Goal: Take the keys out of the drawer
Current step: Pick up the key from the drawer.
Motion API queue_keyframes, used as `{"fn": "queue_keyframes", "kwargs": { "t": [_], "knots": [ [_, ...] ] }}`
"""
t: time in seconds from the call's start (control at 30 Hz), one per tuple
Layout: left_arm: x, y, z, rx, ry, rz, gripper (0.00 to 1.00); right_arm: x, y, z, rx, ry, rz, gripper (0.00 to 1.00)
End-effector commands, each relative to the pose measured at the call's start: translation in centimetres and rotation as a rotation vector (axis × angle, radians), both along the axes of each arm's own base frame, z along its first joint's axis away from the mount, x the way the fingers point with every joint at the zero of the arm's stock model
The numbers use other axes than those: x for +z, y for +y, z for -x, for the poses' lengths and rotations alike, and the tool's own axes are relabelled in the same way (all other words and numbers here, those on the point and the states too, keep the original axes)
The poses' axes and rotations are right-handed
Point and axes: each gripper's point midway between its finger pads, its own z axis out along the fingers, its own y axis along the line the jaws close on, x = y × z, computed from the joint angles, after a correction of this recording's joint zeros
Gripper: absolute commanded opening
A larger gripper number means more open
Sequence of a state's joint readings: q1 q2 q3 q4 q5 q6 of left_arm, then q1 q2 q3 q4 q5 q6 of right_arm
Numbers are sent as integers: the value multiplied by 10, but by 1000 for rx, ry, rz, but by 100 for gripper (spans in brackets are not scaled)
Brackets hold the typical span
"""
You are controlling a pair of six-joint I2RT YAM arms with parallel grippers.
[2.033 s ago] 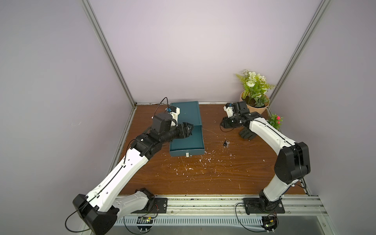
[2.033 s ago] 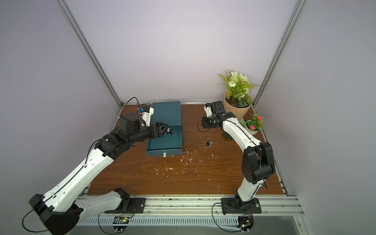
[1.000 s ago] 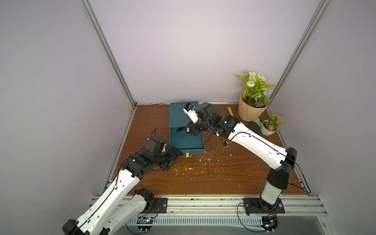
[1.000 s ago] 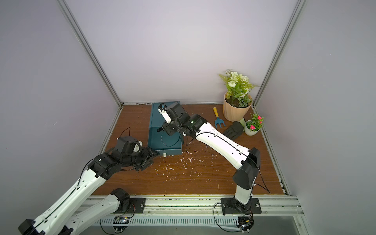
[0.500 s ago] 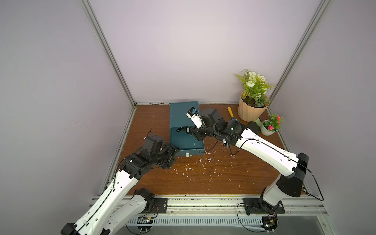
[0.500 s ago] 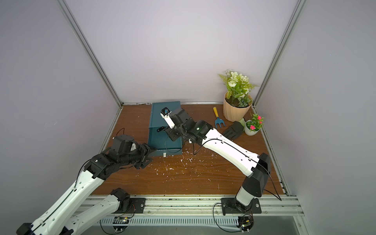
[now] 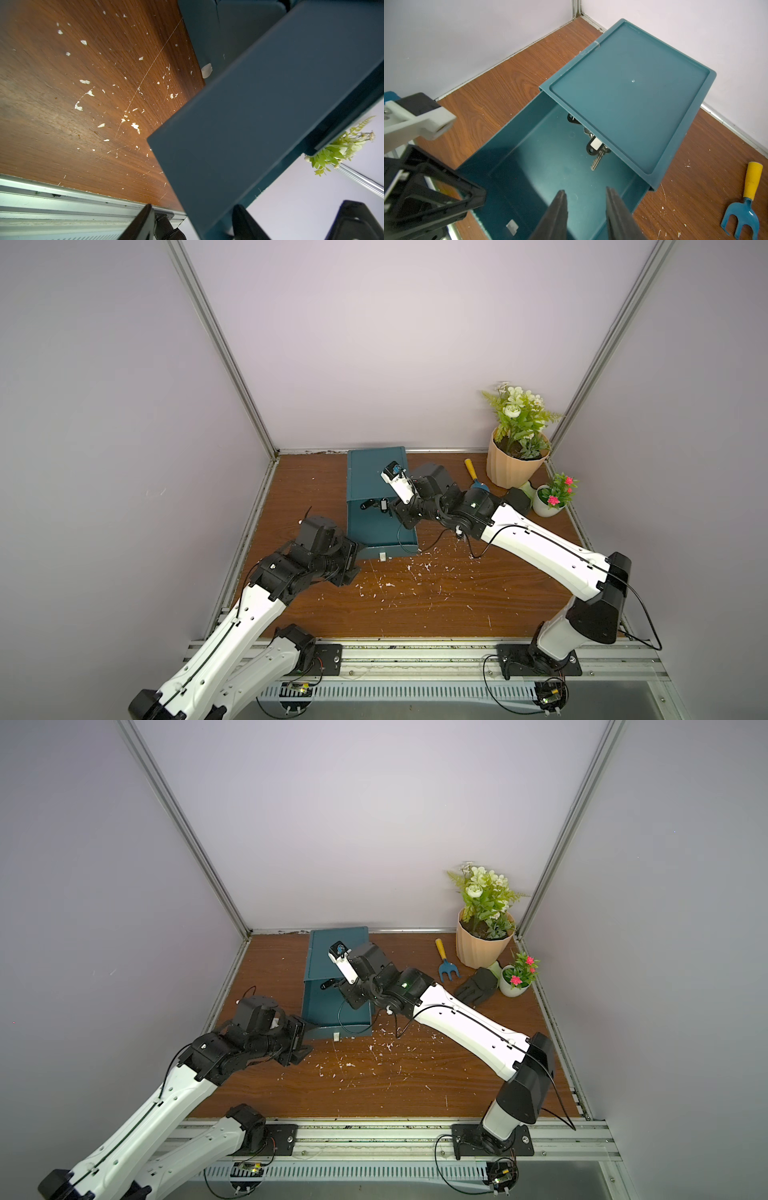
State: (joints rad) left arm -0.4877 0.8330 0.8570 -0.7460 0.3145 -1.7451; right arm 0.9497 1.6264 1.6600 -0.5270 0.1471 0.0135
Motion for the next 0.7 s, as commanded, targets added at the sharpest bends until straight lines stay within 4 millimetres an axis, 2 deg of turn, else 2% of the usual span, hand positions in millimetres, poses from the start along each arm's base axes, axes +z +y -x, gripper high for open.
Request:
{"fn": "queue_keyframes", "kwargs": {
  "t": [0.0, 0.17, 0.43, 0.67],
  "knots": [
    [-12, 6, 13, 4, 79, -17, 61, 18, 7, 11, 76, -23, -45, 37],
    [-15, 6, 18, -2, 93, -13, 60, 0, 13, 10, 91, -8, 16, 34],
    [-14, 6, 21, 7, 99, 4, 60, -28, 19, 3, 107, -88, 172, 14],
    [-9, 7, 19, 20, 84, 8, 61, -44, 23, -15, 89, -202, 264, 7]
  ]
}}
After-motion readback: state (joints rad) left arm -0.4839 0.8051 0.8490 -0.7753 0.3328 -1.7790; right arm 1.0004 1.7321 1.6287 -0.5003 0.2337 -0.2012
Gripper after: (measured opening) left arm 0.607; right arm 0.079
